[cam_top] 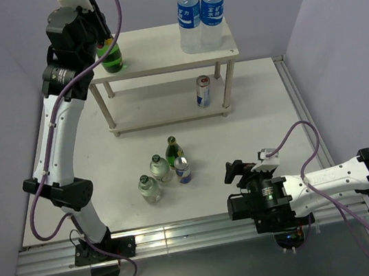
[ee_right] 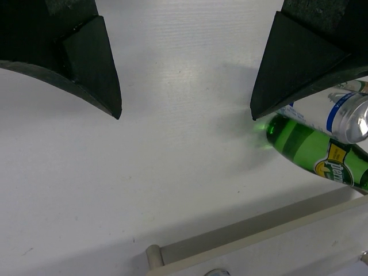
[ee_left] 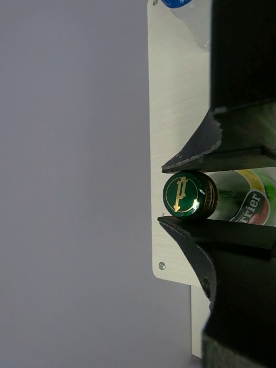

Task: Place and organize the beverage onto the shelf

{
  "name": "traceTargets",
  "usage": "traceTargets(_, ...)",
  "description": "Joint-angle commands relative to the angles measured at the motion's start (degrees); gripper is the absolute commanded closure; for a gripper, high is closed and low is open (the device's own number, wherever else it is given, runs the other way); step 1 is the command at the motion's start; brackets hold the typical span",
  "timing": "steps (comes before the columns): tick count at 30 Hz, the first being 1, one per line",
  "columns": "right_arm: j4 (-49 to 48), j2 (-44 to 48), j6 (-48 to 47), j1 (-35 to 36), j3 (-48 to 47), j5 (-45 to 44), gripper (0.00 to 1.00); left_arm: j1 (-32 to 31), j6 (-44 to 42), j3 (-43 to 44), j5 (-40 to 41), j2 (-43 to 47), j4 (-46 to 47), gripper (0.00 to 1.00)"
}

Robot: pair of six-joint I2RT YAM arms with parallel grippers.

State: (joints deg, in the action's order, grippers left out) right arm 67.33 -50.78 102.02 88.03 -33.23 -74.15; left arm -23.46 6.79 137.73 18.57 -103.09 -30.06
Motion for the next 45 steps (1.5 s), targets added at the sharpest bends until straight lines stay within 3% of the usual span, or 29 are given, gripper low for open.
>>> traceTargets(1, 1.5, -0.6, 3.5, 0.7, -1.0, -3.0, 0.00, 0.8, -0.8, 4.2, -2.7, 1.0, 10.5, 1.00)
traceTargets(17, 1.2, -0.6, 3.5, 0.8, -0.9, -3.0, 0.00, 3.2, -3.3, -6.4, -3.2, -0.5, 18.5, 1.00)
traceTargets(20, 1.3, -0.9, 3.5, 0.8, -1.0, -2.9, 0.00, 3.2, -4.2, -9.7, -2.1, 0.3, 20.7, 0.96)
traceTargets(23, 1.4, -1.2, 3.6, 0.8, -1.0, -2.9, 0.00, 3.2, -4.6, -13.0, -1.9, 1.8, 22.3, 0.80)
traceTargets(26, 1.4, -1.2, 3.6, 0.8, -1.0, -2.9, 0.00, 3.2, -4.8, -15.3, -2.4, 3.0, 23.0, 0.46)
traceTargets(30, 1.5, -1.5, 3.8, 0.9, -1.1, -2.9, 0.00, 3.2, -4.9, -16.7, -2.7, 3.9, 22.8, 0.19)
traceTargets(35, 1.7, -1.8, 4.0, 0.9, -1.2, -2.9, 0.00, 3.2, -4.5, -17.8, -2.3, 5.8, 22.9, 0.02)
traceTargets(45, 1.8, -2.2, 4.1, 0.9, -1.3, -2.8, 0.00, 3.1, -2.5, -25.0, -1.8, 15.9, 19.9, 0.01)
